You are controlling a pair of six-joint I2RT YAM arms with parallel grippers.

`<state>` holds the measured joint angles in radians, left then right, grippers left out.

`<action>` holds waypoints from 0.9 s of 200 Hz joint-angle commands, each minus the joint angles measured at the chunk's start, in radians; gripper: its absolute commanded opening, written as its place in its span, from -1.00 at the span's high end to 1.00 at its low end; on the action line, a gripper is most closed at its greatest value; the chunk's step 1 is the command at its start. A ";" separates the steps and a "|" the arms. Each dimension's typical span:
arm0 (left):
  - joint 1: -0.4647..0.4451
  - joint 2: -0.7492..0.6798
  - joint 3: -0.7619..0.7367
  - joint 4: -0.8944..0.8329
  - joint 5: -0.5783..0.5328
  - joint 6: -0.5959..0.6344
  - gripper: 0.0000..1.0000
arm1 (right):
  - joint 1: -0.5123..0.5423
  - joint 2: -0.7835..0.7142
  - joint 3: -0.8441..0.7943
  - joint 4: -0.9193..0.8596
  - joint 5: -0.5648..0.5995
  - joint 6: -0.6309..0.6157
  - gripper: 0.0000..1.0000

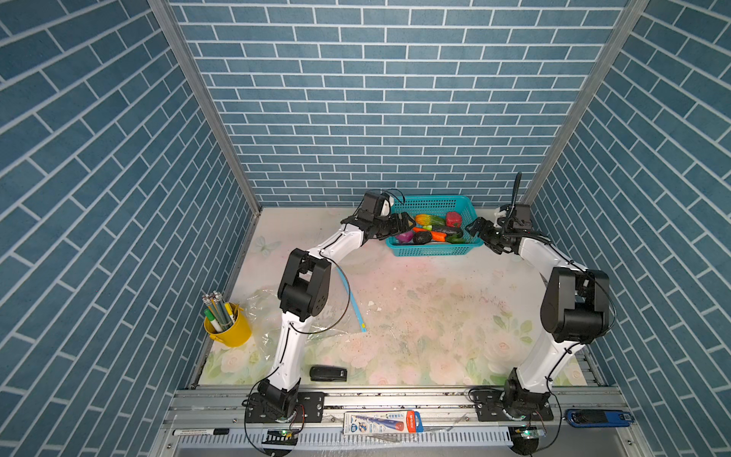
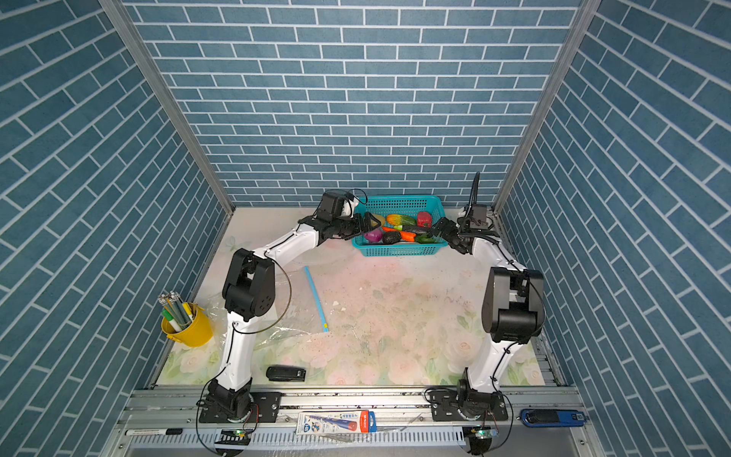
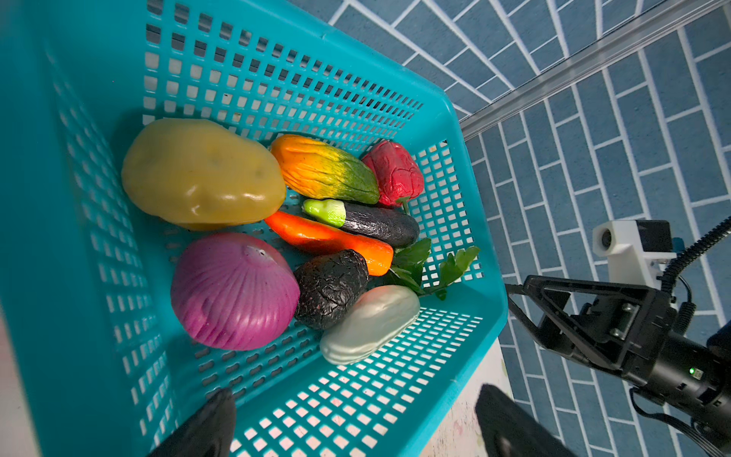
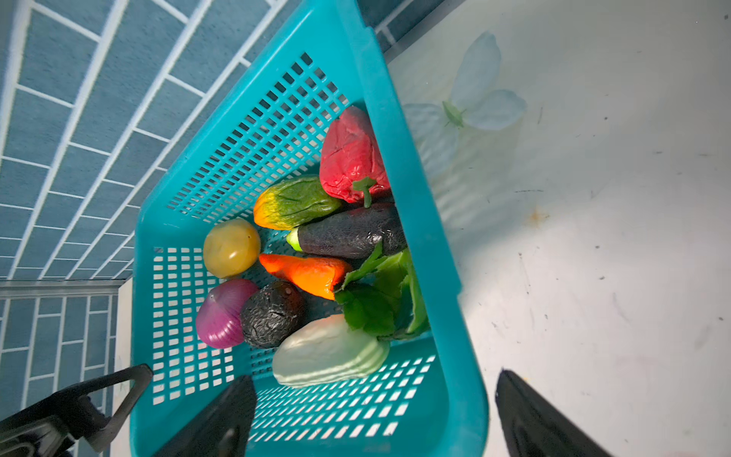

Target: Place the food in the zip-top bag and seal the zipper

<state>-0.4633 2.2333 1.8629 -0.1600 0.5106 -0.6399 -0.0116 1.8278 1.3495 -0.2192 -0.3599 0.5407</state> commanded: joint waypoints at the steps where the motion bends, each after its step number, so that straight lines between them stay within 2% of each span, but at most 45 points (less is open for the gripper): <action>1: 0.029 -0.094 -0.074 0.008 -0.059 0.014 -0.94 | -0.003 -0.031 0.032 -0.072 0.052 -0.048 -0.91; 33: 0.071 -0.146 -0.124 -0.075 -0.224 0.078 -0.95 | -0.004 -0.047 0.032 -0.112 0.080 -0.071 -0.91; 49: 0.080 -0.136 -0.124 -0.082 -0.248 0.088 -0.96 | -0.005 -0.053 0.033 -0.134 0.097 -0.080 -0.91; 121: 0.060 0.041 0.042 -0.070 -0.136 0.063 -0.97 | -0.004 -0.053 0.029 -0.142 0.080 -0.088 -0.93; 180: 0.002 0.114 0.174 -0.086 -0.088 0.060 -0.95 | -0.004 -0.023 0.082 -0.190 0.063 -0.089 -0.93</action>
<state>-0.4324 2.3318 1.9732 -0.2314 0.3908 -0.5903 -0.0124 1.8053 1.3518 -0.3519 -0.2886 0.4778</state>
